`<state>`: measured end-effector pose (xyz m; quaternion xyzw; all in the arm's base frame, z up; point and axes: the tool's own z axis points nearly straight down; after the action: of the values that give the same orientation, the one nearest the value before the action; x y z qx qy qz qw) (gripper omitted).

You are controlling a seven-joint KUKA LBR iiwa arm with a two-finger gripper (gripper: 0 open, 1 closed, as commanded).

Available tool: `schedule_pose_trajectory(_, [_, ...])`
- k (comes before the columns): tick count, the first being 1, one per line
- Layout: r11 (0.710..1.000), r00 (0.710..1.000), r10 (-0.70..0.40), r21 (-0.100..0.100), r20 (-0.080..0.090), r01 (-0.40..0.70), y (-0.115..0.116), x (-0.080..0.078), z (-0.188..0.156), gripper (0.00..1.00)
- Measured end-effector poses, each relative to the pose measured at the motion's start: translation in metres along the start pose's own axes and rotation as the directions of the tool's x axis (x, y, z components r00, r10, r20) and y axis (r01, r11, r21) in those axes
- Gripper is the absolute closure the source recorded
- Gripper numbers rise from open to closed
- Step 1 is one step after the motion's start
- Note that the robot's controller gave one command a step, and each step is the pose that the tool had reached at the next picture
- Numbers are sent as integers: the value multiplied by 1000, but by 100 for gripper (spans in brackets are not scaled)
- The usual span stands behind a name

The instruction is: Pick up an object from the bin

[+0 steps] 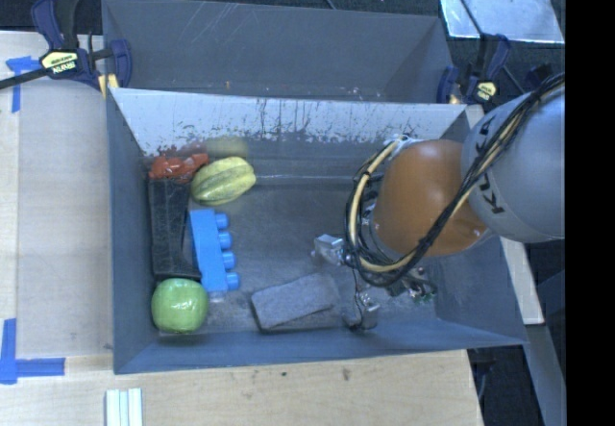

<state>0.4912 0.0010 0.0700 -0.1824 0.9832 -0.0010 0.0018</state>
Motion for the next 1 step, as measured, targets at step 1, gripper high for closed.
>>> schedule_pose_trajectory(1, [997,997,-77,2,5,77,19,-2,-1,0])
